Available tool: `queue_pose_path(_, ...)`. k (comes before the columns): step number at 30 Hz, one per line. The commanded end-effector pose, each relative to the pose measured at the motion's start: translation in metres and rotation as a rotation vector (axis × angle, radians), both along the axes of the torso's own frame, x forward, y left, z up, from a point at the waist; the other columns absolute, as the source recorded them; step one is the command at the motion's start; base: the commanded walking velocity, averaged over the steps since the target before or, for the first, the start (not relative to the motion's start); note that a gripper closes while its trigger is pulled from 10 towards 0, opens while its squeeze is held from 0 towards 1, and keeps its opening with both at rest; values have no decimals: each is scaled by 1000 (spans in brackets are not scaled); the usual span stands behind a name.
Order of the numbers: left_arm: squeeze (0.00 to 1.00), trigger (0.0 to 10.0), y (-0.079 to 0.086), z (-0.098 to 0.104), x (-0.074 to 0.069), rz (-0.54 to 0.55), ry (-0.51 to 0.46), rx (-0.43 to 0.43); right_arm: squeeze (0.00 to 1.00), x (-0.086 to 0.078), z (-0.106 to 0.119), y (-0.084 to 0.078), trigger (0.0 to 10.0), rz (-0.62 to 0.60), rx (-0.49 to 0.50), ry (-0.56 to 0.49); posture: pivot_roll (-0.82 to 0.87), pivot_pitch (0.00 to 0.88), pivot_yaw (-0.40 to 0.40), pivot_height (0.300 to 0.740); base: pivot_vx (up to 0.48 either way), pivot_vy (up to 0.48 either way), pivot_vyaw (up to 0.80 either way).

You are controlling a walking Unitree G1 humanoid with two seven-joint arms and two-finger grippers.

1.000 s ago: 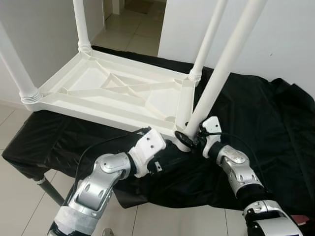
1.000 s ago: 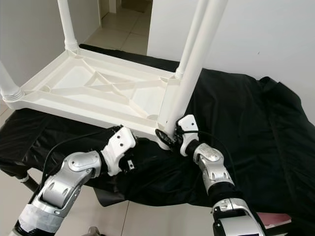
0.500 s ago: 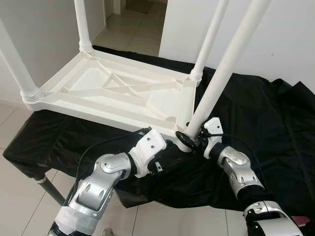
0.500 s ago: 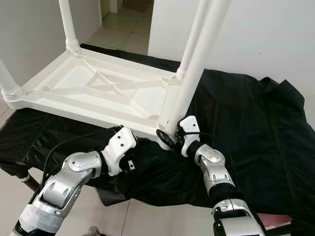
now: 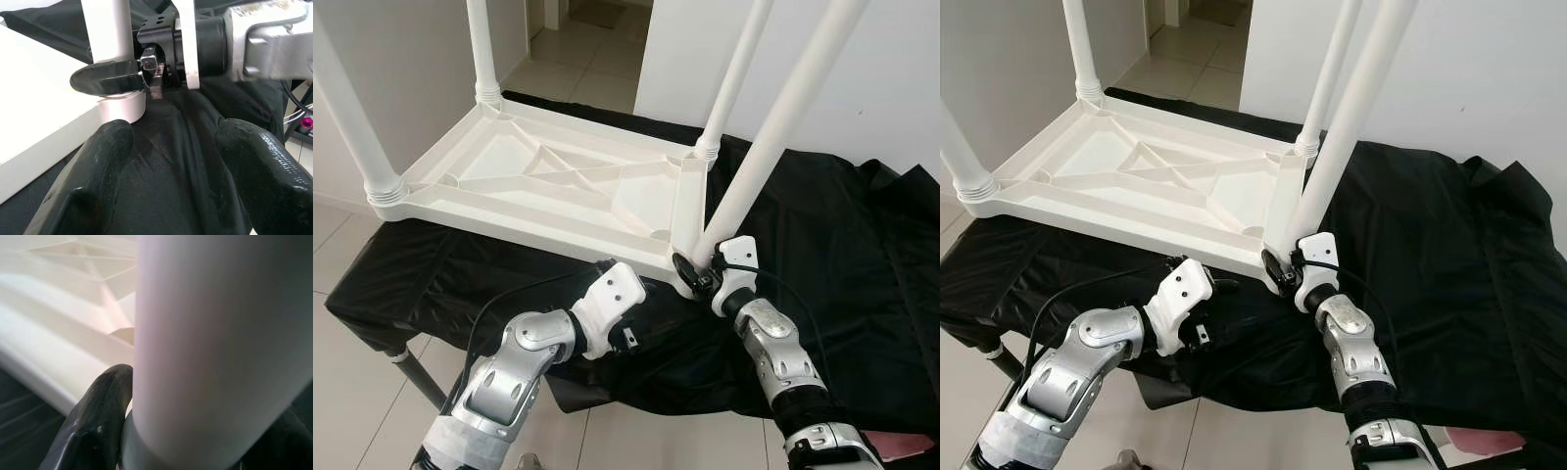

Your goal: Building children table

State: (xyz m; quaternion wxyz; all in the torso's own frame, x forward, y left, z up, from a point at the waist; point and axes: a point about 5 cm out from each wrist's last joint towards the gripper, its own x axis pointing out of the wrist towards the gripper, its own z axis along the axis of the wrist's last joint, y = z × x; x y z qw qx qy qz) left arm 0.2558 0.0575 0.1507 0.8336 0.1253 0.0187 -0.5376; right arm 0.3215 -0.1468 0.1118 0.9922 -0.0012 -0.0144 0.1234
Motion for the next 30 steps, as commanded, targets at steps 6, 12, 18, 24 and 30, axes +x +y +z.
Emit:
queue_pose_path(6,0,10000,-4,1,-2,11,-7,-2,0,-17,-14,13,10000,-254,52,84,36,37,-110,740,0,0,0)
queue_pose_path(12,0,10000,-5,1,-2,10,-8,-5,0,-22,-15,34,10000,-250,82,103,36,37,-110,740,0,0,0)
queue_pose_path(18,0,10000,-6,0,-3,4,-7,-3,0,-25,-11,50,10000,-147,134,116,38,26,-113,740,0,0,0)
queue_pose_path(24,0,10000,-5,1,-2,4,-12,0,1000,-27,-4,54,10000,-80,144,93,39,18,-111,740,0,0,0)
queue_pose_path(30,0,10000,-5,1,-1,4,-14,1,1000,-24,2,46,10000,-54,123,61,38,14,-112,740,0,0,0)
